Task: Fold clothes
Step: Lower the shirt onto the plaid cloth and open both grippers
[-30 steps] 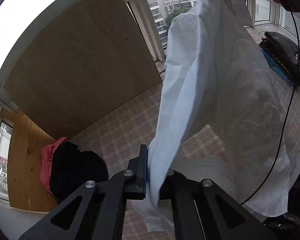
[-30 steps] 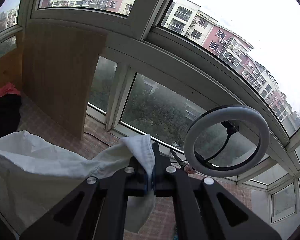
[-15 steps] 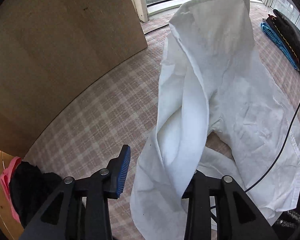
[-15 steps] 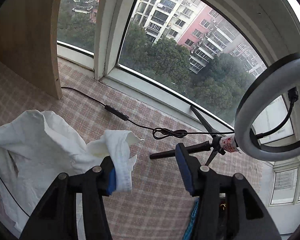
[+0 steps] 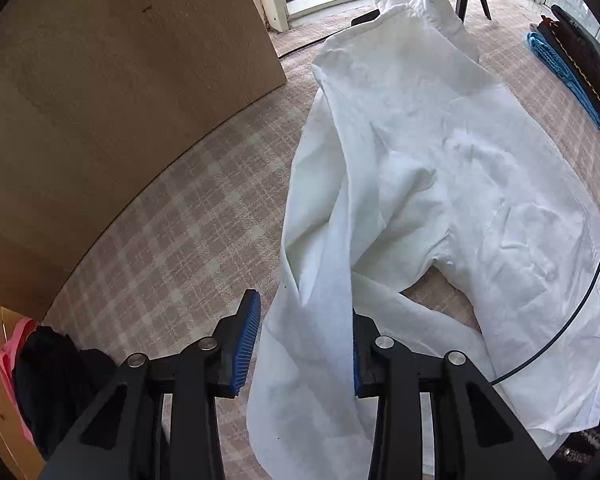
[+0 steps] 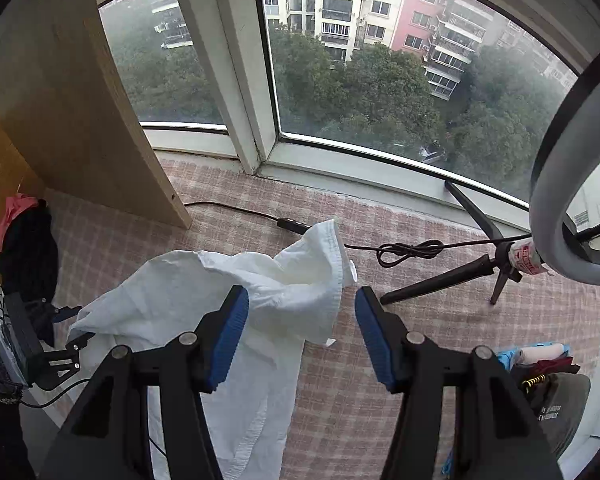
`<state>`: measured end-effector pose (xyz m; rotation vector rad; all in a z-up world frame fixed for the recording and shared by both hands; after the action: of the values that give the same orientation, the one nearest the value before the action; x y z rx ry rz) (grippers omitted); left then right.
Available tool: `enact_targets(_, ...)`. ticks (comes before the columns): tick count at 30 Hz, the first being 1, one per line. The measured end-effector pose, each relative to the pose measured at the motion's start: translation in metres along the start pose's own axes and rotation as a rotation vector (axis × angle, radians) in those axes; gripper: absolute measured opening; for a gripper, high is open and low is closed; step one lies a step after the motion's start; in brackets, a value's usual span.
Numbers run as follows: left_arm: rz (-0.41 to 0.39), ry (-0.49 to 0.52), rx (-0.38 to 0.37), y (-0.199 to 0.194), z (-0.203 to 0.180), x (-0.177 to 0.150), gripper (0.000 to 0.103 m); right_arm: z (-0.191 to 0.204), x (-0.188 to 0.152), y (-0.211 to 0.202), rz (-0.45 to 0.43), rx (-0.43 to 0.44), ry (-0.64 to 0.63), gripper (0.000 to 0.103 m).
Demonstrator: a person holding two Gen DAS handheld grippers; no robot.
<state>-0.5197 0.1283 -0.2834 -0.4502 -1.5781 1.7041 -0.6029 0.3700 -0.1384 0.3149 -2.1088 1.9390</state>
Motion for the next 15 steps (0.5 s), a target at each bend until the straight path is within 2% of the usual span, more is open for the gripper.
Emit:
enact_targets(1,-0.005,-0.008,0.001,-0.001,0.003,0.000,0.035,-0.002,0.000,-0.007,-0.035,-0.017,0.000,0.055)
enact_targets(3,-0.021,-0.032,-0.002,-0.007,0.010,-0.002,0.036,-0.005,-0.005,-0.023,-0.096,0.012,0.006,0.055)
enact_targets(6,-0.066,-0.072,-0.006,-0.028,0.028,-0.015,0.041,0.006,-0.042,-0.043,-0.117,0.113,-0.033,0.055)
enact_targets(8,-0.084,-0.096,-0.011,-0.041,0.040,-0.033,0.049,0.012,-0.080,-0.056,-0.110,0.175,-0.068,0.055)
enact_targets(10,-0.094,-0.111,-0.008,-0.053,0.049,-0.052,0.052,0.015,-0.127,-0.068,-0.096,0.244,-0.085,0.055)
enact_targets(14,-0.095,-0.084,0.037,-0.066,0.044,-0.088,0.052,0.017,-0.224,-0.094,-0.052,0.401,-0.086,0.055)
enact_targets(15,-0.097,-0.103,0.023,-0.069,0.044,-0.095,0.054,0.017,-0.248,-0.101,-0.044,0.437,-0.085,0.055)
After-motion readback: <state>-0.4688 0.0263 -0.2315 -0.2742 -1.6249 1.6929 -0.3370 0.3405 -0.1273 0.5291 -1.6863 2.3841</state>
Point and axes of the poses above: each gripper's, at about its wrist camera, not at the fingertips, and y roughly the way its jaws point, z to its left, x to its top, the point moved 6 cm from there along y, roughly the way its jaws point, and after that the axes turned 2 degrees about y, right-handed, at the moved point
